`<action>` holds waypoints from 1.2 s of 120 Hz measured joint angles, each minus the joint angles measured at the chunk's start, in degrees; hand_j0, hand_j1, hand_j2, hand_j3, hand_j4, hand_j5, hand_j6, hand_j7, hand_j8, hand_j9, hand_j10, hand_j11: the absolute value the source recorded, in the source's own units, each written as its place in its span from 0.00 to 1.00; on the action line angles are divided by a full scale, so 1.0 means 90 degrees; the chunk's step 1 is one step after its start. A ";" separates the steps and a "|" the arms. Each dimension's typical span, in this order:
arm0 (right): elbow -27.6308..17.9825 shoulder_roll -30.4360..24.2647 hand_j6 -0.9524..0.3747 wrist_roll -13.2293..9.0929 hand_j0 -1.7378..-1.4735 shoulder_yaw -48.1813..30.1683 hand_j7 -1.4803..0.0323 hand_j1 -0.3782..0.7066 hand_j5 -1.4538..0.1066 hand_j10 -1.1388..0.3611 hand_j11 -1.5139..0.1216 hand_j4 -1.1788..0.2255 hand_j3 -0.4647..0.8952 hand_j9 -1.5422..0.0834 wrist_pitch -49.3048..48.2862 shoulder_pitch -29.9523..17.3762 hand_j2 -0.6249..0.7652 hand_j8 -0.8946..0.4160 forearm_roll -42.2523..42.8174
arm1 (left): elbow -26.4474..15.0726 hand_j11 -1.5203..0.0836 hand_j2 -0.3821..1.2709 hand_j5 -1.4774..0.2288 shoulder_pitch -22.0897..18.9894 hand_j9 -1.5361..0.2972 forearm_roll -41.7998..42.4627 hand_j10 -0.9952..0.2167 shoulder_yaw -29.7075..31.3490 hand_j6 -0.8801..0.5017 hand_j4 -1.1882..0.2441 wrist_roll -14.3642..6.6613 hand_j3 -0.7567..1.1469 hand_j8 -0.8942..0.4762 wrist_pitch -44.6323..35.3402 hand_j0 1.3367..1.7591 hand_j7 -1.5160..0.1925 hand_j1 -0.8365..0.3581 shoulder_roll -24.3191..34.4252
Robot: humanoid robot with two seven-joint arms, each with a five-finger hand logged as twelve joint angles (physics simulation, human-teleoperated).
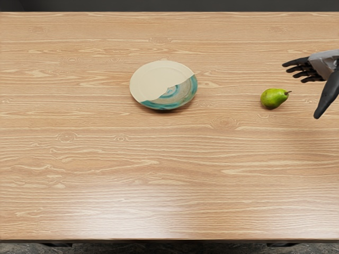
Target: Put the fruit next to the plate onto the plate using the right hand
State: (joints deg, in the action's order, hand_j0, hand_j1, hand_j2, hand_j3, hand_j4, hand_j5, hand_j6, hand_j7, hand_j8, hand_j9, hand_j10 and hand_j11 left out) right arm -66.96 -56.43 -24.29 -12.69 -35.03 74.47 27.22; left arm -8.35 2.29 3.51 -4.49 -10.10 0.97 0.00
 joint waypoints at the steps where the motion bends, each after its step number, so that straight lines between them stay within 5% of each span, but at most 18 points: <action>1: 0.0005 0.0002 0.71 0.0000 0.30 0.0000 0.98 0.03 0.93 0.76 0.93 0.84 0.34 0.95 0.0000 -0.0002 0.45 0.68 0.0001 | 0.0000 0.94 0.23 0.85 0.0000 0.83 0.0000 0.81 0.0000 0.63 0.82 0.0000 0.40 0.64 0.0000 0.76 0.88 0.98 0.0000; 21: -0.0023 0.0207 0.71 -0.0050 0.30 0.0010 0.98 0.03 0.93 0.76 0.93 0.84 0.34 0.95 0.0000 0.0123 0.45 0.68 0.0033 | 0.0000 0.94 0.23 0.85 0.0004 0.83 0.0000 0.81 0.0000 0.63 0.82 0.0000 0.40 0.64 0.0000 0.76 0.88 0.98 0.0000; 39: -0.0051 0.0406 0.71 -0.0807 0.30 -0.0003 0.98 0.03 0.93 0.76 0.93 0.84 0.34 0.95 -0.0001 0.0358 0.45 0.68 0.0088 | 0.0000 0.94 0.23 0.85 0.0002 0.83 0.0000 0.81 -0.0001 0.63 0.82 0.0000 0.40 0.64 0.0000 0.76 0.88 0.98 0.0000; 55: -0.0023 0.1161 0.71 -0.1083 0.30 -0.0010 0.98 0.03 0.93 0.76 0.93 0.84 0.34 0.95 0.0001 0.0788 0.45 0.68 0.0895 | 0.0000 0.94 0.23 0.85 0.0002 0.83 0.0000 0.81 0.0000 0.63 0.82 0.0000 0.40 0.64 0.0000 0.76 0.88 0.98 0.0000; 93: 0.0070 0.2269 0.71 -0.1184 0.30 0.0085 0.98 0.03 0.93 0.76 0.93 0.84 0.34 0.95 0.1257 0.0279 0.45 0.68 0.2790 | 0.0000 0.94 0.23 0.85 0.0000 0.83 0.0000 0.81 0.0001 0.63 0.82 0.0000 0.40 0.64 0.0000 0.76 0.88 0.98 0.0000; 144: 0.1387 0.3116 0.69 -0.1189 0.30 0.0138 0.96 0.06 0.91 0.74 0.90 0.82 0.34 0.93 0.2528 -0.0599 0.45 0.66 0.3969 | 0.0000 0.94 0.23 0.85 0.0000 0.83 0.0000 0.81 0.0000 0.63 0.82 0.0000 0.40 0.64 0.0000 0.76 0.88 0.98 0.0000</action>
State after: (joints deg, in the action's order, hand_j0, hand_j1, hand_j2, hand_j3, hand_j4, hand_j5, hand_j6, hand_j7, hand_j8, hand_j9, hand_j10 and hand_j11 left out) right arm -54.48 -28.39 -35.00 -11.45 -12.27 69.08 62.94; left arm -8.35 2.29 3.51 -4.49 -10.11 0.97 0.00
